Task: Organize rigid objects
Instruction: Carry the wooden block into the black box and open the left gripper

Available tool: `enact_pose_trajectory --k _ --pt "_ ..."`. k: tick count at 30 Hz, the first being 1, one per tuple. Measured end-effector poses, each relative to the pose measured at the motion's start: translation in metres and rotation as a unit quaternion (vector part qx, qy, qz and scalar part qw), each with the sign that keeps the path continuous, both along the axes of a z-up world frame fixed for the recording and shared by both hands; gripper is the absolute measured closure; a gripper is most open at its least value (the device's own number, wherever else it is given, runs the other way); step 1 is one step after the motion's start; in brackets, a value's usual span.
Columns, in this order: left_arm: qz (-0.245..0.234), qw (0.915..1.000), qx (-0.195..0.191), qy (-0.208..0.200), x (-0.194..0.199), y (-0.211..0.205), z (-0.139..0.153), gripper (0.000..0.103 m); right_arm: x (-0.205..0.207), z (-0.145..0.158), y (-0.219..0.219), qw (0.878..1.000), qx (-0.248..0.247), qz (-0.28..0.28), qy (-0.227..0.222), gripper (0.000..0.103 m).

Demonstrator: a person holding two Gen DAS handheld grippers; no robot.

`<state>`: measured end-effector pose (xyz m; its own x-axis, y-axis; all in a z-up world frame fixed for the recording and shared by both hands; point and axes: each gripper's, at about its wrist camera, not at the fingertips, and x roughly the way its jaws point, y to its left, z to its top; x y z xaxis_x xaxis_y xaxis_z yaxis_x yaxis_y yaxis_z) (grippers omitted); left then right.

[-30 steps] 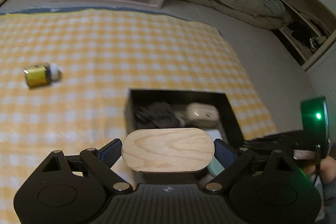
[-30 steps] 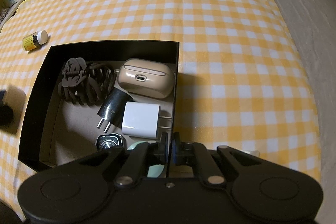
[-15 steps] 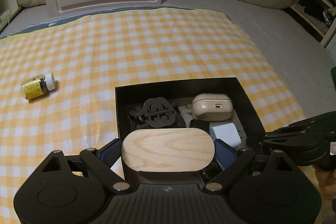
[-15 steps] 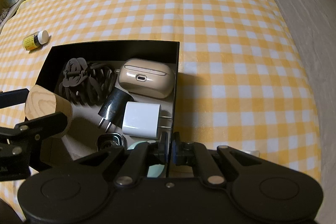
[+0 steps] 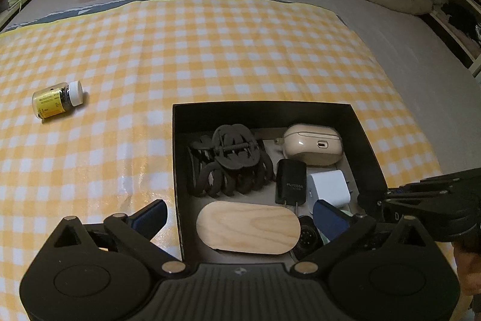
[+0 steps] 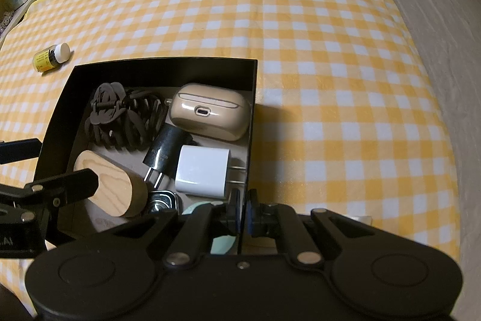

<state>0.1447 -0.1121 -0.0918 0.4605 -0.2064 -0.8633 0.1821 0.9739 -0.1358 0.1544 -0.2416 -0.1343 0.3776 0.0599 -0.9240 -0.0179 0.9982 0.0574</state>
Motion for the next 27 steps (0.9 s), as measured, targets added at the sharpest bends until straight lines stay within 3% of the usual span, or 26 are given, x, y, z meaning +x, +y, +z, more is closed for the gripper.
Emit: enact_pose_trajectory --k 5,13,20,27 --pt "-0.018 0.9998 0.010 0.008 0.001 -0.005 -0.003 0.001 0.000 0.000 0.000 1.000 0.000 0.000 0.000 0.098" --pt "-0.052 0.9965 0.046 0.048 0.014 -0.010 -0.033 0.000 0.000 0.000 0.000 1.000 0.001 0.001 0.000 0.098" --pt "-0.043 0.9957 0.004 0.082 0.022 -0.001 -0.044 0.000 0.000 0.000 0.000 1.000 0.000 0.001 0.000 0.098" --pt "-0.048 0.9955 0.015 0.080 0.019 -0.009 -0.045 0.000 0.000 -0.002 0.002 1.000 0.000 0.001 0.001 0.098"
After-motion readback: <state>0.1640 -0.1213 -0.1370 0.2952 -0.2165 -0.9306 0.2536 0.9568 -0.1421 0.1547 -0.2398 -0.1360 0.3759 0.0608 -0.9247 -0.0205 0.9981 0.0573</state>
